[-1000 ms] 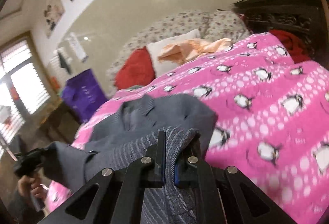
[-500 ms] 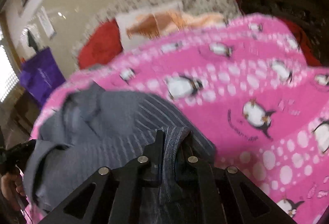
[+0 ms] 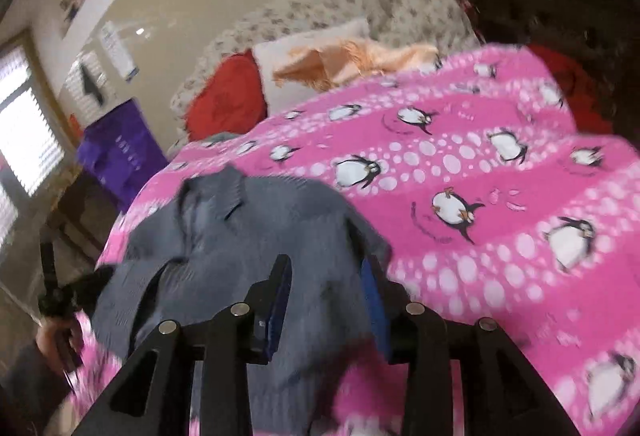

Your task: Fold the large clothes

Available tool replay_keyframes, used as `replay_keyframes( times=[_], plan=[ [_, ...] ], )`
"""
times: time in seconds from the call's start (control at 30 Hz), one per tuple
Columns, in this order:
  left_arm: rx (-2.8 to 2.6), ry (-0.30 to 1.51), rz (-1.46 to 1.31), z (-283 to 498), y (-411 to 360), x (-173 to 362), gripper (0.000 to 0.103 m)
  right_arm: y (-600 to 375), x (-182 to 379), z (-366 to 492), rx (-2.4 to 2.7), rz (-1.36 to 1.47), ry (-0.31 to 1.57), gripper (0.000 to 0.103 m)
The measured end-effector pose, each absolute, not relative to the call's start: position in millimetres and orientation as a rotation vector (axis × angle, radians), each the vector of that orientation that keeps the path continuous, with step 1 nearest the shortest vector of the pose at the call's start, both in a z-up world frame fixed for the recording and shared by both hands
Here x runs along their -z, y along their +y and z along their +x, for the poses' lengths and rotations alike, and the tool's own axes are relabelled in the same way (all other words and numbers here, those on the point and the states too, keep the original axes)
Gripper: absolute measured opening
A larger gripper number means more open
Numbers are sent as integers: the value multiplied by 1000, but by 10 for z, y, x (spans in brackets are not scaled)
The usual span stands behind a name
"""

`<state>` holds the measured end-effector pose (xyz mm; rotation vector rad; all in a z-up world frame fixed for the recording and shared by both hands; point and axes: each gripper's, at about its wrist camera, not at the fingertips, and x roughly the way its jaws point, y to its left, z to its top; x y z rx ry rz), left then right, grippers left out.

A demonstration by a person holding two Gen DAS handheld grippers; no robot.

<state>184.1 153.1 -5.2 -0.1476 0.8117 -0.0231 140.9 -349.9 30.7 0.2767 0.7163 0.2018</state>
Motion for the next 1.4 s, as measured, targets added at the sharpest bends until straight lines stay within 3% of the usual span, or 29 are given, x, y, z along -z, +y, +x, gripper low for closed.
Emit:
replay_keyframes(
  times=[0.03,0.07,0.2,0.3,0.37,0.63,0.93,1.1,1.4],
  plan=[
    [-9,787,-133,1757,1543,21,67,-3394,-318,1296,-230,243,718,34],
    [-29,764,-132,1682,1583,0,75,-3267,-304,1180,-272,214,729,34],
    [-50,743,-194,1374,1740,1,74,-2740,-104,863,-462,172,769,23],
    [36,718,-194,1095,1535,-30,49,-2444,110,930,-508,191,826,17],
    [104,748,-173,965,1288,30,25,-2281,237,1037,-522,217,863,17],
    [196,903,-131,977,757,453,22,-2107,371,1484,-280,93,838,17],
    [252,874,-143,1904,563,141,22,-2484,182,2027,-246,95,815,17],
    [93,795,-247,2622,842,-99,22,-2667,-98,2711,-236,187,780,17],
    [6,759,-269,2575,977,50,22,-2728,-268,2638,-230,129,702,17]
  ],
)
